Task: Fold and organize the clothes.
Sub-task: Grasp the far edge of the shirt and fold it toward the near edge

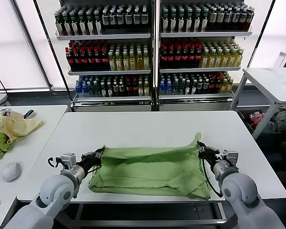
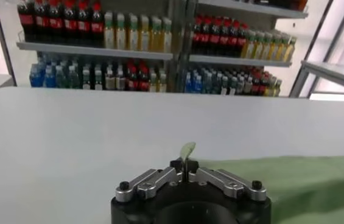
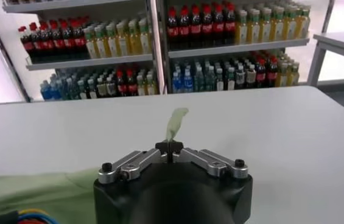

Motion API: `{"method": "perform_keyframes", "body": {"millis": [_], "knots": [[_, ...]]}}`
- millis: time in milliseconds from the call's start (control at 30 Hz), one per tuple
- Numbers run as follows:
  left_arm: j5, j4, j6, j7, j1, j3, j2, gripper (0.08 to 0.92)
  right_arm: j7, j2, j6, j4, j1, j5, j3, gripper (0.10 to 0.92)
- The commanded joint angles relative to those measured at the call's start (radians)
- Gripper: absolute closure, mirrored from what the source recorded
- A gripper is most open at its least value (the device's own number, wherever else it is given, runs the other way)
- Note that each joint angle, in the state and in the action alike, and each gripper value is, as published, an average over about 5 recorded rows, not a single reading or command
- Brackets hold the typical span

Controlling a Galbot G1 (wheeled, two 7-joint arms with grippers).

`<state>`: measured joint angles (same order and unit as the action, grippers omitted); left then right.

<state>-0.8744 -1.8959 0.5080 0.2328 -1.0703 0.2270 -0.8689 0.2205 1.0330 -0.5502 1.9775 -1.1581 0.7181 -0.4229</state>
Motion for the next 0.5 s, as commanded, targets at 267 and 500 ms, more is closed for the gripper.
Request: {"method": "perform_keyframes", "body": {"millis": [267,500], "knots": [[0.15,-0.048,0.059,-0.017,-0.096,0.012,0.024,0.908,0.0,0.02,0.004,0.11,-0.232,-0.016,-0.1,0.91],[0.251,-0.05,0.051,0.013,-0.137,-0.003,-0.008,0.898,-0.005,0.048,0.002,0.072,-0.198,-0.103,-0.041,0.901]]}}
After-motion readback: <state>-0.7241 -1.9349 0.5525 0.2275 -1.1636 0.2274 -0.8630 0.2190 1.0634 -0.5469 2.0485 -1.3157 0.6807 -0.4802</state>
